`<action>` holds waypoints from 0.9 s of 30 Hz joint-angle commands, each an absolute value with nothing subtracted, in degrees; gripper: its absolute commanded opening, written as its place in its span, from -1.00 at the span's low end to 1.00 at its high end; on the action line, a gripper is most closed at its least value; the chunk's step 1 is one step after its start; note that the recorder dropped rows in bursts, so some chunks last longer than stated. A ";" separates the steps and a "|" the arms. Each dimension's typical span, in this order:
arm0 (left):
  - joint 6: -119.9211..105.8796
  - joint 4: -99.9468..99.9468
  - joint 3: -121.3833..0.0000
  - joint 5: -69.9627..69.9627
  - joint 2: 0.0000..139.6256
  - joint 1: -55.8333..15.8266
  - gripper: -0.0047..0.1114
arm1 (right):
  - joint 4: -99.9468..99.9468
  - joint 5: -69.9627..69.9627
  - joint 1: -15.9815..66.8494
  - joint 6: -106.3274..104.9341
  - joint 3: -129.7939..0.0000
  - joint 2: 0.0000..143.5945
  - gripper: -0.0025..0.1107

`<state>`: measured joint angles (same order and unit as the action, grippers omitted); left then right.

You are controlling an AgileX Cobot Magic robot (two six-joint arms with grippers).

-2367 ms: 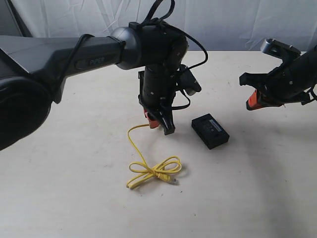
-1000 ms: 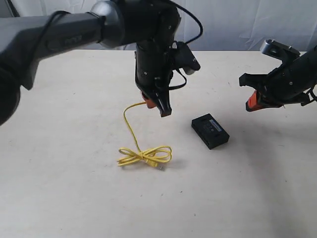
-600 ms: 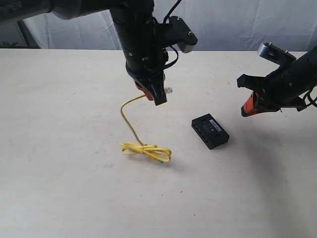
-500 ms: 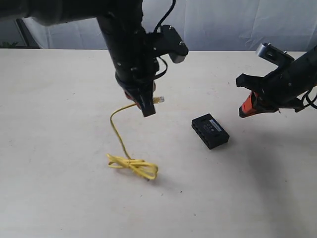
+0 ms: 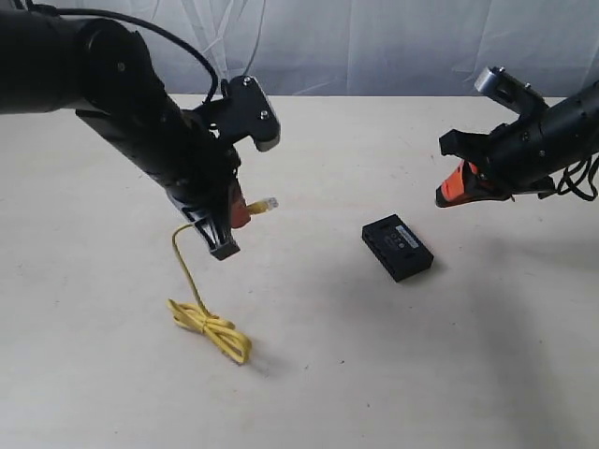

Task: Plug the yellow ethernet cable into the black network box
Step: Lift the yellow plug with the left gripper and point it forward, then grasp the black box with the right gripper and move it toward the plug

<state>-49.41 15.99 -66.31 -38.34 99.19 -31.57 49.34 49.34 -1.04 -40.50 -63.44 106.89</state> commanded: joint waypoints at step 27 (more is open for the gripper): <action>-54.25 27.52 -65.15 -31.82 111.80 -31.53 -0.92 | 28.08 35.73 7.49 -23.20 -63.12 110.03 -0.97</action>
<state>-54.23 25.84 -65.47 -32.24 111.66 -31.57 27.10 36.09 7.40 -23.19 -63.44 110.07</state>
